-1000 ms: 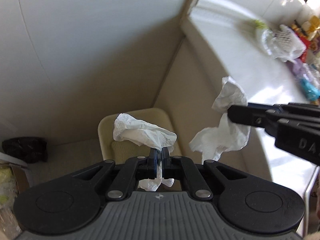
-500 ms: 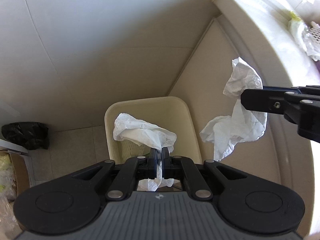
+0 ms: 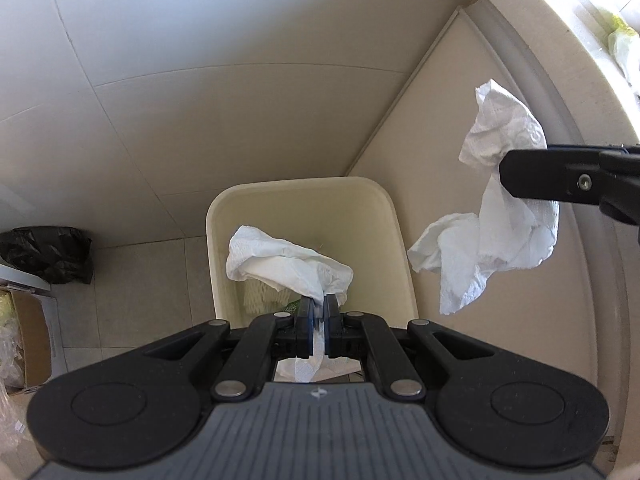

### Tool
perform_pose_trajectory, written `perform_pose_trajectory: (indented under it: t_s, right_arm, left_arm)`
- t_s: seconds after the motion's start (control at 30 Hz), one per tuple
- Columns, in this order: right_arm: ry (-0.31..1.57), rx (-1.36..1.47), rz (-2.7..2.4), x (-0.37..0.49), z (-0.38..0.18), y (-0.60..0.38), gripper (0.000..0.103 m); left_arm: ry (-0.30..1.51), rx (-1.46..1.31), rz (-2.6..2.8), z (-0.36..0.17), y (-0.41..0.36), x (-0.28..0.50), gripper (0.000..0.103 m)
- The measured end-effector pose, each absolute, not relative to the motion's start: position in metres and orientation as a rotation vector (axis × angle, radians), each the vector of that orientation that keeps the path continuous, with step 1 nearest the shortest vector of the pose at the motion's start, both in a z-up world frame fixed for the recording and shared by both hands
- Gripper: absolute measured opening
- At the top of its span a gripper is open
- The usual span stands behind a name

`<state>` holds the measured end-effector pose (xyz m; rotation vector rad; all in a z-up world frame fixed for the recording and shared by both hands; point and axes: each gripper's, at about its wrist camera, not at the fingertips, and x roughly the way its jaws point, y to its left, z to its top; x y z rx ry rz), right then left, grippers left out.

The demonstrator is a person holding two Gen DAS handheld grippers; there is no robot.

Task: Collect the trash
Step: 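Open both tools to drop the tissues into the bin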

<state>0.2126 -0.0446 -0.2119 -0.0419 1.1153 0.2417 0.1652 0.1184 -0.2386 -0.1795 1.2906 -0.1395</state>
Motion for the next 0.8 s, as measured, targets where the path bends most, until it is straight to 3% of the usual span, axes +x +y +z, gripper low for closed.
perform_pose_trajectory:
  t_s: [0.17, 0.3, 0.4, 0.47, 0.53, 0.67, 0.8]
  right_arm:
    - [1.112, -0.040, 0.248, 0.212, -0.212, -0.045, 0.016]
    - [1.103, -0.041, 0.256, 0.209, -0.210, -0.045, 0.016]
    - [1.107, -0.030, 0.258, 0.208, -0.210, -0.047, 0.017]
    - [1.114, -0.010, 0.254, 0.208, -0.210, -0.049, 0.031]
    - [1.113, 0.005, 0.254, 0.207, -0.207, -0.051, 0.035]
    - [1.114, 0.010, 0.256, 0.203, -0.206, -0.053, 0.037]
    - [1.115, 0.010, 0.257, 0.201, -0.205, -0.053, 0.037]
  left_arm:
    - [1.289, -0.170, -0.146, -0.233, 0.114, 0.166, 0.007]
    - [1.289, -0.163, -0.152, -0.232, 0.114, 0.166, 0.009]
    - [1.283, -0.147, -0.145, -0.231, 0.113, 0.166, 0.023]
    - [1.281, -0.136, -0.148, -0.229, 0.113, 0.165, 0.029]
    - [1.283, -0.126, -0.150, -0.229, 0.113, 0.164, 0.034]
    - [1.283, -0.120, -0.150, -0.228, 0.114, 0.162, 0.046]
    - [1.283, -0.118, -0.154, -0.225, 0.114, 0.160, 0.051]
